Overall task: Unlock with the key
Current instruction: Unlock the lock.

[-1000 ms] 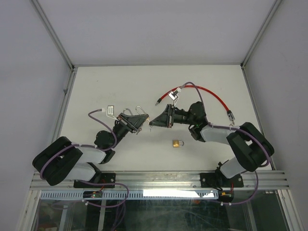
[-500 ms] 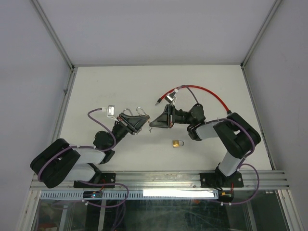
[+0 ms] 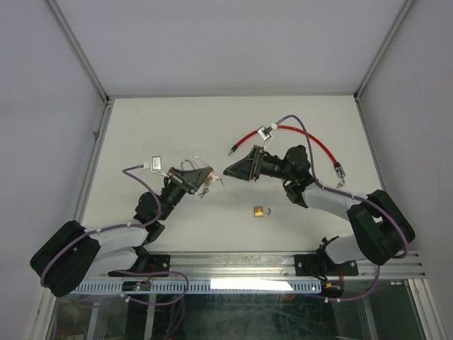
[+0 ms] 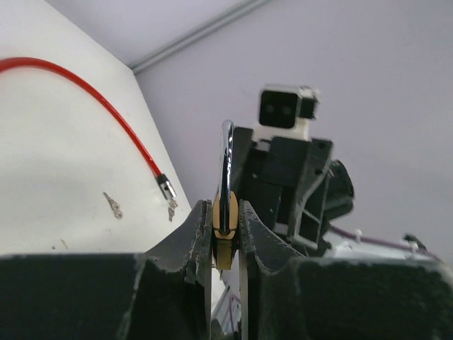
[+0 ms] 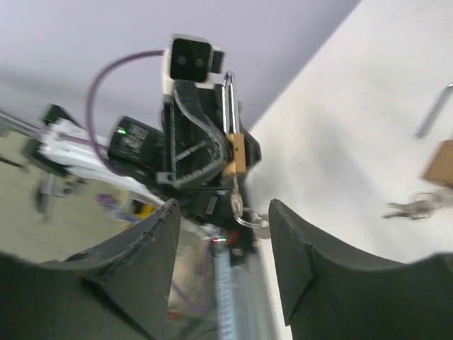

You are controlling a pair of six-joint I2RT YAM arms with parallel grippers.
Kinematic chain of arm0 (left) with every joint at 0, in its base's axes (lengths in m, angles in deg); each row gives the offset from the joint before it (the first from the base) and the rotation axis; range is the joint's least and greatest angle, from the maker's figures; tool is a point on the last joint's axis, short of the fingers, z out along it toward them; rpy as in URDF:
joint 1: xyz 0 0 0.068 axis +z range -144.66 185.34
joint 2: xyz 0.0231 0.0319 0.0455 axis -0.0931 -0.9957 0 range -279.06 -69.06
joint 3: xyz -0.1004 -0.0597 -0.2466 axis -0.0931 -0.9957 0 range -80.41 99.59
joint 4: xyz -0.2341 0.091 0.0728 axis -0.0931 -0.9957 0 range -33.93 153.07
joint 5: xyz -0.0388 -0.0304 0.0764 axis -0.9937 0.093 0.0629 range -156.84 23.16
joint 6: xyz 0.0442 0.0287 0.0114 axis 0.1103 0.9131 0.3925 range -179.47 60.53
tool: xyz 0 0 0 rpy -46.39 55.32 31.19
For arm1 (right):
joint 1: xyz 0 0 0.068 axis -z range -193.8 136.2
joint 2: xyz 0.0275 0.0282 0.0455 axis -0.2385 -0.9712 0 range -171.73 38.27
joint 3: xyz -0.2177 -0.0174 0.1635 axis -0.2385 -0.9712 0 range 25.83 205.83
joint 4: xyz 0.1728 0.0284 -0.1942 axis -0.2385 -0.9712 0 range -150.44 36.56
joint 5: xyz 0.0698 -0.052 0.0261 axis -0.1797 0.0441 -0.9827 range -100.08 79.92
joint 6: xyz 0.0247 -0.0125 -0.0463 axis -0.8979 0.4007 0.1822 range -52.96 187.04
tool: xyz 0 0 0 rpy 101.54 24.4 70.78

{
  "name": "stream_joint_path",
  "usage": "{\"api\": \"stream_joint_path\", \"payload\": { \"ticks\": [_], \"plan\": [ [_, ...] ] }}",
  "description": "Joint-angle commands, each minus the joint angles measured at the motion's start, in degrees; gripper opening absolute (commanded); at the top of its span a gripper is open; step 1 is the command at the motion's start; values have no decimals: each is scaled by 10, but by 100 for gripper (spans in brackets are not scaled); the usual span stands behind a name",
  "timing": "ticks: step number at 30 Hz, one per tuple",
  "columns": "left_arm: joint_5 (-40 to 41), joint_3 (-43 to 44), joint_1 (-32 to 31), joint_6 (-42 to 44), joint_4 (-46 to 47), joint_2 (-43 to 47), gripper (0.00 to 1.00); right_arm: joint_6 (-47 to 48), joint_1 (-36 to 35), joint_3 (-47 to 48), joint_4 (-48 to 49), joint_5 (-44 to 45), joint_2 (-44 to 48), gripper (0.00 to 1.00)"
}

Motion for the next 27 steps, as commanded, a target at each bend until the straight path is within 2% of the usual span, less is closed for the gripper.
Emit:
{"api": "stream_joint_path", "payload": {
  "ticks": [1,3,6,11,15,21,22,24,27],
  "plan": [
    [69,38,6,-31,-128,49,0,257,-12,30,-197,43,68,57],
    [77,51,7,-38,-175,63,0,354,-29,31,-254,61,97,60],
    [88,68,7,-59,-246,73,0,354,-63,26,-302,81,128,60],
    [96,90,7,-90,-327,84,0,354,-160,14,-315,81,153,60],
    [108,119,7,-108,-419,102,0,354,-245,2,-272,81,141,60],
    [113,157,7,-130,-526,113,0,354,-312,-11,-138,81,82,60],
    [113,159,7,-131,-534,113,0,897,-314,-11,-126,529,73,60],
    [112,161,7,-130,-541,113,0,897,-315,4,-143,529,59,60],
    [112,157,8,-128,-543,115,0,897,-313,38,-216,529,54,60]
  ]
}}
